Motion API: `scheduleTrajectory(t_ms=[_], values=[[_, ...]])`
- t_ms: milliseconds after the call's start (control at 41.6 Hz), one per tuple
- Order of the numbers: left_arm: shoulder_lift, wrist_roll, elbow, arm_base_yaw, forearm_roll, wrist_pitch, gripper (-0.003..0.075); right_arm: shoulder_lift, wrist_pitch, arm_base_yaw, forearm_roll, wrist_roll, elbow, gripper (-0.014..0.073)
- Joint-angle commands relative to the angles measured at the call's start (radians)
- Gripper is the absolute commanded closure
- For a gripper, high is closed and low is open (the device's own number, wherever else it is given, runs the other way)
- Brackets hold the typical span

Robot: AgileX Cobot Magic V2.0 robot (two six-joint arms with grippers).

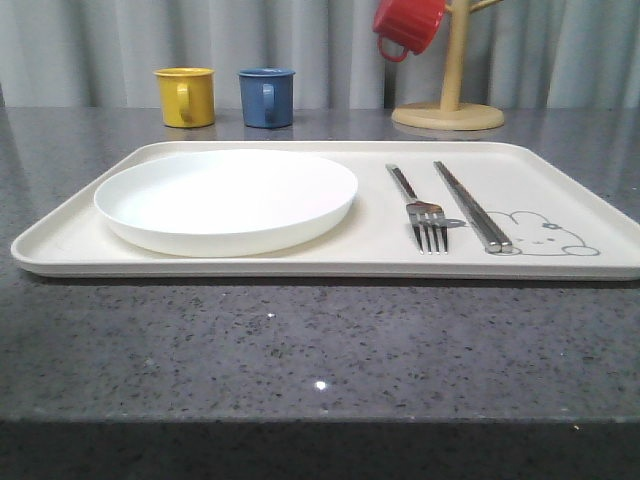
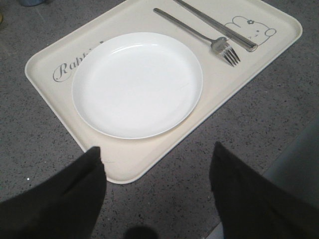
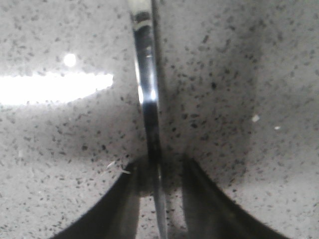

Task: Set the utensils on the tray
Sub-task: 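Release the chopsticks and raise the right gripper, then grasp the silver spoon with the right gripper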

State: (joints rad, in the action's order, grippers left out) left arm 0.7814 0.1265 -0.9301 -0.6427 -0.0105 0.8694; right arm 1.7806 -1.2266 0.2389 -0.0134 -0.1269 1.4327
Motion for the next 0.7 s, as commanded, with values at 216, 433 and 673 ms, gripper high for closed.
scheduleTrajectory(t_ms=[216,433,673], values=[[-0.004,-0.007,-0.026,-0.008,-0.007,-0.070,0.0281,-0.055,-0.118,0.006,0.038,-0.011,0.035,0.0557],[-0.004,-0.007,-0.026,-0.008,-0.007,-0.070,0.0281,-0.134,-0.118,-0.017,0.174,-0.011,0.055,0.0557],[-0.004,-0.007,-0.026,-0.008,-0.007,-0.103,0.0281,-0.179,-0.109,-0.160,0.402,-0.011,0.054,0.0556]])
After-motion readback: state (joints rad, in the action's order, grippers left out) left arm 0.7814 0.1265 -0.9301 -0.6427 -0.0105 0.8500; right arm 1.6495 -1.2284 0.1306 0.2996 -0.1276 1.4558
